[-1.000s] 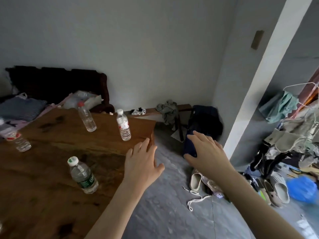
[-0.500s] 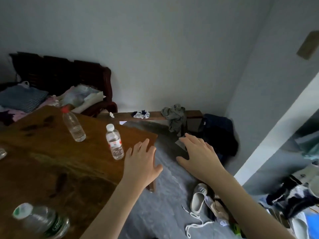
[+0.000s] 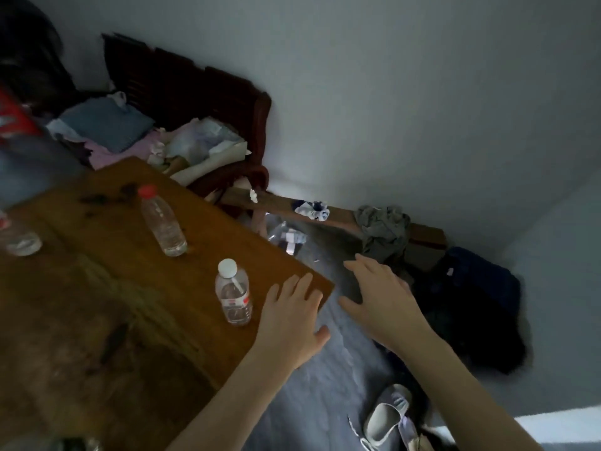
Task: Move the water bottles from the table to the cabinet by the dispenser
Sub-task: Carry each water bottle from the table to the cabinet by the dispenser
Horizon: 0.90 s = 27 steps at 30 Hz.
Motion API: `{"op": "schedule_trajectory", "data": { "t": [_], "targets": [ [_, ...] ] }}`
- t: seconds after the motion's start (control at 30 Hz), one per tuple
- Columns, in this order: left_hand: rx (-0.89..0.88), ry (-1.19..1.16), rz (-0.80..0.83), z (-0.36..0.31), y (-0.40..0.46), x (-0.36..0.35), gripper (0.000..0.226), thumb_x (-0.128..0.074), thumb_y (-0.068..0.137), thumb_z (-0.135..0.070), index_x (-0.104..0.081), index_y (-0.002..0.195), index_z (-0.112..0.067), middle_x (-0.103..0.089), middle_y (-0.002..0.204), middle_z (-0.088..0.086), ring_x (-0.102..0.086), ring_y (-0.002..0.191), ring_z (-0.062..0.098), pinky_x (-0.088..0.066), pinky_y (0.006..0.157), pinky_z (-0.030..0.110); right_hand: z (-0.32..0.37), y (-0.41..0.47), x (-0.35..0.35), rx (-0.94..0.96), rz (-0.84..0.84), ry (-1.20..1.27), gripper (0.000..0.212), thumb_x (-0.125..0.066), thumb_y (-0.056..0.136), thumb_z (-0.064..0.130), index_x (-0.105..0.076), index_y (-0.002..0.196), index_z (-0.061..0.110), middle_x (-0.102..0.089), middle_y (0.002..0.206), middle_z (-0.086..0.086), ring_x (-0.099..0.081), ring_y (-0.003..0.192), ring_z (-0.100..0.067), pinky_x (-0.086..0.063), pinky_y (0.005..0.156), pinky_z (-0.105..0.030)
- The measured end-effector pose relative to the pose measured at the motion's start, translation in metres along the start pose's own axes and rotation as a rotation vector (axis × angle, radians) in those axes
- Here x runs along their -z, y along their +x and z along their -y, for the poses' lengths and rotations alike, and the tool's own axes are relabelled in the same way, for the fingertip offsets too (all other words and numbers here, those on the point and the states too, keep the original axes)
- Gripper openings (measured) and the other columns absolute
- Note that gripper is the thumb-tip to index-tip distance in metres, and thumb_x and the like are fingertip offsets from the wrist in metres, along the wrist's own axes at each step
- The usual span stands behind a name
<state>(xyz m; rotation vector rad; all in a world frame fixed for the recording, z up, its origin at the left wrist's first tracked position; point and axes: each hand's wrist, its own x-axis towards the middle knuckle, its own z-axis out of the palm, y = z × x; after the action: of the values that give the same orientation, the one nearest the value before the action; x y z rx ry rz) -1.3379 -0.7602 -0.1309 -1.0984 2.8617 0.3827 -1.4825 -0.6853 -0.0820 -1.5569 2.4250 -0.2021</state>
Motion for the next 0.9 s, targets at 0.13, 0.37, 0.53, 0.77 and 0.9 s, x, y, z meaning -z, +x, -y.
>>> {"op": "schedule_trajectory", "data": {
  "t": [0.13, 0.37, 0.53, 0.77, 0.9],
  "targets": [
    [0.110, -0.055, 0.049, 0.022, 0.005, -0.021, 0.060, -0.051, 0.098, -0.056, -0.038, 0.148, -0.028, -0.016, 0.168, 0.000, -0.012, 0.156, 0.023, -0.016, 0.125, 0.048, 0.014, 0.047, -0.024, 0.119, 0.079, 0.034, 0.059, -0.057, 0.092, 0.045, -0.036, 0.145, 0.029, -0.036, 0.152, 0.007, -0.035, 0.139, -0.014, -0.030, 0.114, -0.042],
    [0.378, -0.151, -0.001, 0.047, -0.010, -0.043, 0.048, -0.048, 0.100, -0.044, -0.045, 0.145, -0.028, -0.023, 0.166, -0.002, -0.014, 0.155, 0.020, -0.014, 0.125, 0.046, 0.038, 0.110, -0.078, 0.337, 0.261, 0.055, 0.067, -0.057, 0.091, 0.051, -0.030, 0.148, 0.031, -0.033, 0.156, 0.004, -0.038, 0.140, -0.018, -0.036, 0.114, -0.045],
    [0.650, -0.224, -0.008, 0.050, -0.026, -0.061, 0.035, -0.050, 0.097, -0.039, -0.054, 0.130, -0.028, -0.046, 0.146, -0.007, -0.044, 0.135, 0.017, -0.039, 0.107, 0.037, 0.047, 0.141, -0.101, 0.514, 0.351, 0.020, 0.063, -0.057, 0.092, 0.048, -0.033, 0.148, 0.030, -0.033, 0.157, 0.003, -0.037, 0.141, -0.020, -0.034, 0.112, -0.043],
    [1.063, -0.553, -0.251, 0.058, -0.016, -0.091, 0.067, -0.066, 0.087, -0.057, -0.041, 0.139, -0.024, -0.049, 0.135, -0.006, -0.053, 0.113, 0.009, -0.046, 0.081, 0.023, 0.047, 0.162, -0.127, 0.596, 0.452, 0.051, 0.062, -0.061, 0.091, 0.042, -0.037, 0.146, 0.027, -0.040, 0.151, 0.004, -0.043, 0.134, -0.018, -0.040, 0.109, -0.042],
    [1.106, -0.742, -0.497, 0.065, 0.008, -0.095, 0.090, -0.079, 0.078, -0.055, -0.030, 0.148, -0.026, -0.040, 0.149, -0.006, -0.044, 0.132, 0.009, -0.043, 0.098, 0.024, 0.043, 0.167, -0.142, 0.589, 0.481, 0.074, 0.059, -0.063, 0.091, 0.041, -0.040, 0.144, 0.027, -0.046, 0.146, 0.004, -0.047, 0.129, -0.016, -0.044, 0.106, -0.041]
  ]
}}
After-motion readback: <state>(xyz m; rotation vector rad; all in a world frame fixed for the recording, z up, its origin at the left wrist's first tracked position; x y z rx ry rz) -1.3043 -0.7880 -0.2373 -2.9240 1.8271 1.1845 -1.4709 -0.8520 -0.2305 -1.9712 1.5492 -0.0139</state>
